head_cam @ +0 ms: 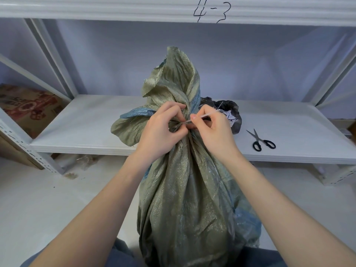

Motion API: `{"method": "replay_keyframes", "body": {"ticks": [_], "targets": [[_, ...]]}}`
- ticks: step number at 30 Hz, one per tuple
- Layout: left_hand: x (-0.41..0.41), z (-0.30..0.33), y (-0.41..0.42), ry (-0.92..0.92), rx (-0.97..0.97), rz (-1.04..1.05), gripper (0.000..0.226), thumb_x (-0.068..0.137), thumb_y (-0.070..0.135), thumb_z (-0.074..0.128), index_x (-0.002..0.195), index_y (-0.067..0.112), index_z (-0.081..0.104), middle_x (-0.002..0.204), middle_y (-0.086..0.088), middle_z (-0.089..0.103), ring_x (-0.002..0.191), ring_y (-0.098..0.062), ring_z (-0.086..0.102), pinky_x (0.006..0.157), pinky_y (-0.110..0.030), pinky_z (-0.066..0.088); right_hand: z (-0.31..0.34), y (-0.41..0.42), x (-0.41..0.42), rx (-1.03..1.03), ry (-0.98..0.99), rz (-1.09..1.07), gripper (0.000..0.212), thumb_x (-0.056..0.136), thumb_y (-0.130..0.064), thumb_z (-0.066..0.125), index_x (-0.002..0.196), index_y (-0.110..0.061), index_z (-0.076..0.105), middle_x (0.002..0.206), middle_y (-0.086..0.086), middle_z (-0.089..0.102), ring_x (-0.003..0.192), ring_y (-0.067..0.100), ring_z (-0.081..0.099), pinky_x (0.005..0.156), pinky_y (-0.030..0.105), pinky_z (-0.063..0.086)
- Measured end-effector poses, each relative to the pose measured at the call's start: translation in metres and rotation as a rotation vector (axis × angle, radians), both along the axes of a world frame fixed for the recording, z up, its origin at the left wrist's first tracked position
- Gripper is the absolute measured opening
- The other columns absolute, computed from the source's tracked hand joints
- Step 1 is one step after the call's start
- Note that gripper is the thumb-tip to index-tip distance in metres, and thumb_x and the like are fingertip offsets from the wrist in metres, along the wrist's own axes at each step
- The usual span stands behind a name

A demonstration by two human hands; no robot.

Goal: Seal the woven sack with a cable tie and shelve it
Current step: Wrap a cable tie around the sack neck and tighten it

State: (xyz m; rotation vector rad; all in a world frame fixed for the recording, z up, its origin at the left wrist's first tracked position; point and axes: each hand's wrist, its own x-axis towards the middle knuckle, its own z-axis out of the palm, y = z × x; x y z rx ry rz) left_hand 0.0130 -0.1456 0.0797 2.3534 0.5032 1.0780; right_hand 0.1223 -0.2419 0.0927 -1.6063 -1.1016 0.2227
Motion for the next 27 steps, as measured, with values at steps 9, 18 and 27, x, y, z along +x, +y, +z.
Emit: {"method": "replay_keyframes", "body": {"ticks": [9,18,27], "targets": [[0.003,-0.002,-0.002,-0.04,-0.016,0.016,0.019,0.072,0.008,0.062,0.07,0.017,0.046,0.111,0.0,0.06,0.101,-0.013,0.059,0.086,-0.027,0.046,0.002,-0.003,0.001,-0.013,0.173,0.053,0.024,0.093,-0.024,0.048,0.072,-0.017,0.041,0.08,0.026,0.058,0.079,0.028,0.073,0.08,0.065,0.047],[0.004,-0.005,-0.001,0.026,-0.036,0.045,0.017,0.074,0.009,0.064,0.071,0.013,0.047,0.116,0.003,0.059,0.101,-0.008,0.056,0.084,-0.025,0.043,0.0,-0.003,0.004,-0.017,0.268,0.103,0.02,0.097,-0.013,0.046,0.078,-0.009,0.043,0.084,0.024,0.059,0.08,0.021,0.074,0.082,0.054,0.054],[0.004,-0.008,-0.002,0.175,-0.008,0.028,0.028,0.081,0.018,0.061,0.106,0.015,0.05,0.115,0.001,0.055,0.107,-0.014,0.056,0.086,-0.04,0.048,-0.011,-0.004,0.019,-0.115,0.077,0.011,0.016,0.086,-0.027,0.065,0.081,-0.012,0.065,0.075,-0.006,0.065,0.067,-0.001,0.061,0.067,0.022,0.048]]}}
